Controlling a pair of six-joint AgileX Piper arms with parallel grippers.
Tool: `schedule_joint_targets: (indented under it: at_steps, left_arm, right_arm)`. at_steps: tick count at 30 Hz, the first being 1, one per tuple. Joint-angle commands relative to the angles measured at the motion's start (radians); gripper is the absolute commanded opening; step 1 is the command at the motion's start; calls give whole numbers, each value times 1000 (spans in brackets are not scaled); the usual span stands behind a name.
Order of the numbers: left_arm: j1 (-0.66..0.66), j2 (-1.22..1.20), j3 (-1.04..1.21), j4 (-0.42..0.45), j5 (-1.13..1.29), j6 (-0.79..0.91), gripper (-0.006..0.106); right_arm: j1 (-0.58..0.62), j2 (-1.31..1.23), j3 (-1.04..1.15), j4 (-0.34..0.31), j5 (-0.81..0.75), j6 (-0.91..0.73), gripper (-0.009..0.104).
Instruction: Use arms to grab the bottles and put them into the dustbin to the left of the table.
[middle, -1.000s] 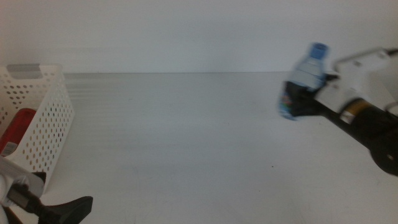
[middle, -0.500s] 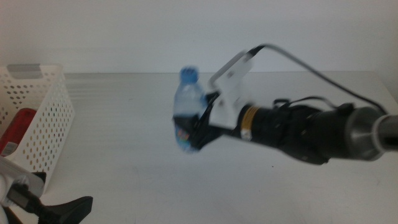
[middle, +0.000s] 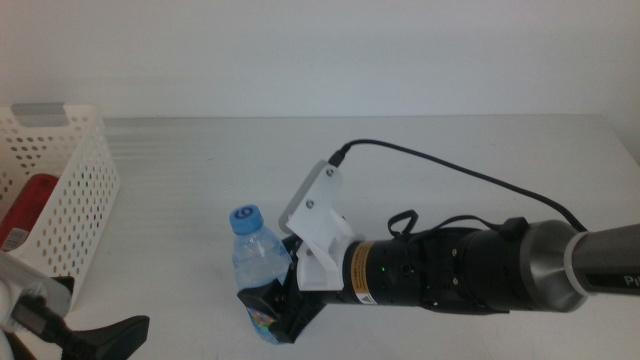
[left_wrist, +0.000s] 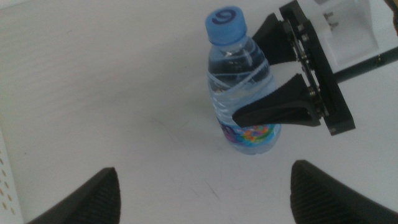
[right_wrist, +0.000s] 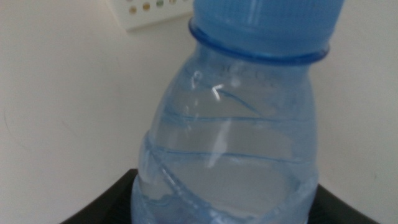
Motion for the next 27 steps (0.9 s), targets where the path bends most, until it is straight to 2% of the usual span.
schedule_joint_targets:
  at_steps: [1,6,15,16,17,20,22,27]
  left_arm:
    - [-4,3,-30,-4,-67,-12,90]
    - [-4,3,-30,-4,-67,-12,90]
    - [-4,3,-30,-4,-67,-12,90]
    - [-4,3,-30,-4,-67,-12,90]
    - [-4,3,-30,-4,-67,-12,90]
    - [-4,3,-30,-4,-67,-12,90]
    - [-4,3,-30,-4,-67,-12,90]
    - [-4,3,-30,-4,-67,-12,90]
  right_arm:
    - [-2,-58,-15,44,-98,-27,0]
    - [-4,-34,7,89,-119,-68,0]
    - [-4,-29,16,99,-108,-91,1]
    - [-4,-29,16,99,-74,-76,53]
    - [-4,-29,16,99,-60,-76,60]
    - [-4,-29,16,99,-50,-76,76]
    - [-4,-37,16,99,-48,-68,82]
    - [-4,-95,16,97,0,-34,85]
